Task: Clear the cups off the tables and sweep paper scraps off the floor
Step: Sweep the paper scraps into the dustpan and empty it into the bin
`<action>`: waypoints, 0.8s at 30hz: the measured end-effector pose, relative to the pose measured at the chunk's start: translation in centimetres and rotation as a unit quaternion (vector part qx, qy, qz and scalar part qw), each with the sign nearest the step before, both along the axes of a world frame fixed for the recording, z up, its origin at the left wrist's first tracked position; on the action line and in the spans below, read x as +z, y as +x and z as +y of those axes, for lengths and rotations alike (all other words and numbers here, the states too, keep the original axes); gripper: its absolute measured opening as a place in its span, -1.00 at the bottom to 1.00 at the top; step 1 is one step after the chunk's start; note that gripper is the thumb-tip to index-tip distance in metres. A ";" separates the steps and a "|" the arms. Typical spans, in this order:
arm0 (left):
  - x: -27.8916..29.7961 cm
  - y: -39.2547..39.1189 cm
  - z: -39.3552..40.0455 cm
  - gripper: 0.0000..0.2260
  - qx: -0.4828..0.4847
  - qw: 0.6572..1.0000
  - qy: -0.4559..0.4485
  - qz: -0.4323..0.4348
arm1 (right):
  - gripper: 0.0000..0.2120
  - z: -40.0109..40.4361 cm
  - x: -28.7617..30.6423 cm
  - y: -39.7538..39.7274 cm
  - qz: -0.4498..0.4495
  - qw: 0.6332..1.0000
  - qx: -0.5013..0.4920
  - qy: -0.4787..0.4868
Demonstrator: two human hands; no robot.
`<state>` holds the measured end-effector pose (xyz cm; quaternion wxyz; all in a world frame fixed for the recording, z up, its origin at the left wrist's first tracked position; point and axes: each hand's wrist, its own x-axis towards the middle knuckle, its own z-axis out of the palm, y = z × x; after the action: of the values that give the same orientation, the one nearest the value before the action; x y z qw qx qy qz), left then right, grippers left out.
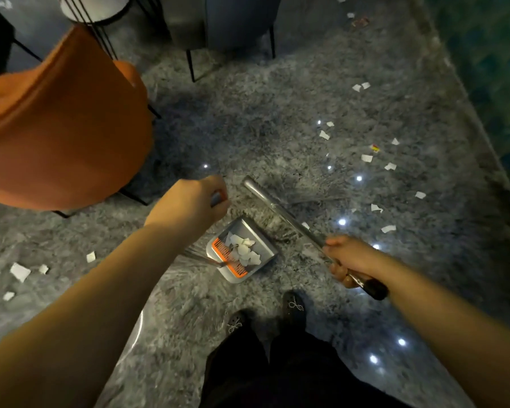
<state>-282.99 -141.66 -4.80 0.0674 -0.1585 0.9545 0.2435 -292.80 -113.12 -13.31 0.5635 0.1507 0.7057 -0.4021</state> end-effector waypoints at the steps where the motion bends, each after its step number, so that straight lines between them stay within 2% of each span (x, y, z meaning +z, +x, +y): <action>1: 0.2 -0.7 0.3 -0.92 -0.017 1.000 -0.001 0.005 | -0.93 0.5 0.0 0.1 0.007 1.000 -0.011 0.000; 5: 0.1 -3.4 1.8 -0.90 -0.060 0.998 0.009 0.011 | -0.87 3.0 0.0 0.1 0.028 0.998 -0.055 0.019; 8: -0.5 -5.3 3.6 -0.86 -0.086 0.996 0.008 0.007 | -0.95 4.8 -0.2 -0.3 0.036 0.996 -0.077 0.027; 10: -1.1 -6.6 4.9 -0.87 -0.099 0.995 0.017 0.004 | -0.93 5.9 -0.7 -0.9 0.055 0.995 -0.067 0.040; 14: -2.0 -9.0 7.3 -0.90 -0.133 0.991 -0.005 -0.020 | -0.86 7.9 -2.5 -2.2 0.029 0.992 -0.115 0.044; 20: -2.6 -11.5 9.5 -0.89 -0.148 0.988 -0.036 -0.028 | -0.82 8.2 -5.0 -2.8 0.036 0.993 -0.078 0.083; 24: -2.7 -12.1 9.8 -0.87 -0.148 0.988 -0.045 -0.026 | -0.86 7.5 -5.4 -1.9 -0.025 0.993 -0.084 0.074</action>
<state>-295.09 -131.90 -7.55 0.1200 -0.0242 0.9753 0.1836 -294.69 -105.58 -18.67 0.5328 0.2608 0.7041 -0.3903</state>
